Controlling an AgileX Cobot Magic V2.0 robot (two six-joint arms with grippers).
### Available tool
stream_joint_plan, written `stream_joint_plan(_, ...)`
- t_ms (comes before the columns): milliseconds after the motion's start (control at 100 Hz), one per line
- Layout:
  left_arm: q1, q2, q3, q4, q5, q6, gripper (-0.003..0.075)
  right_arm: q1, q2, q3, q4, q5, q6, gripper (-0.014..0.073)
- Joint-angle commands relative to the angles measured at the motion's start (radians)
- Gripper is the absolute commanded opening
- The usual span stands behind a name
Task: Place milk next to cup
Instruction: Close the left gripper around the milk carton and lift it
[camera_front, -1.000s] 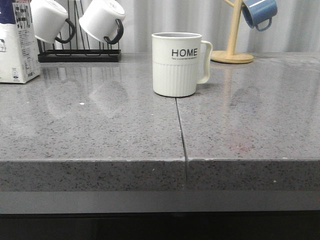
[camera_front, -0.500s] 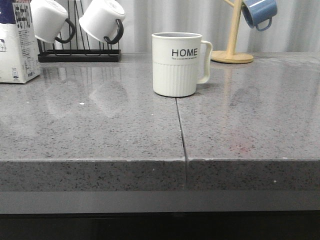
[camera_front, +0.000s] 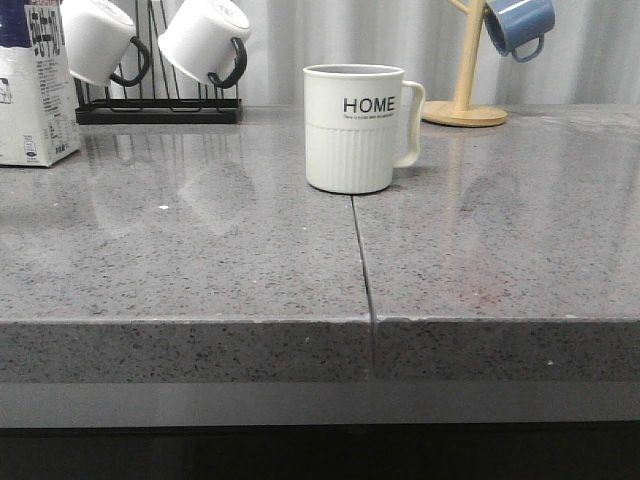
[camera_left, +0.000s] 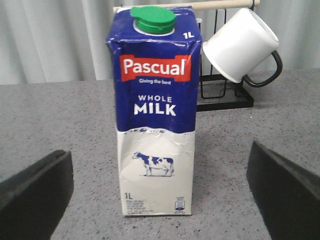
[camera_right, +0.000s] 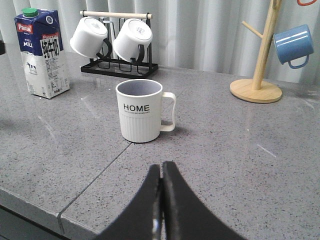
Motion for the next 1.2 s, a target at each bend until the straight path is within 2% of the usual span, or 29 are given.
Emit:
stream_joint_plan(0, -0.010, 0.051, -0.082, -0.008, -0.083, -0.012, 0.0681, -0.002, 0.011, -0.028, -0.007, -0.074, -0.003, -0.0036)
stream_joint_plan(440, 0.042, 0.296, -0.283, -0.015, -0.137, -0.012, 0.0681, -0.002, 0.011, -0.028, -0.007, -0.074, -0.003, -0.0036)
stream_joint_plan(530, 0.042, 0.328, -0.308, -0.015, -0.188, -0.012, 0.0681, -0.002, 0.011, -0.028, -0.007, -0.074, -0.003, -0.0036)
stream_joint_plan(860, 0.040, 0.395, -0.340, -0.015, -0.246, -0.014, 0.0678, -0.002, 0.011, -0.028, -0.007, -0.074, -0.003, -0.0036)
stream_joint_plan(960, 0.040, 0.400, -0.340, -0.015, -0.248, -0.014, 0.0620, -0.002, 0.011, -0.028, -0.007, -0.074, -0.003, -0.0036)
stream_joint_plan(1190, 0.040, 0.400, -0.340, -0.015, -0.248, -0.014, 0.0356, -0.002, 0.011, -0.028, -0.007, -0.074, -0.003, -0.0036)
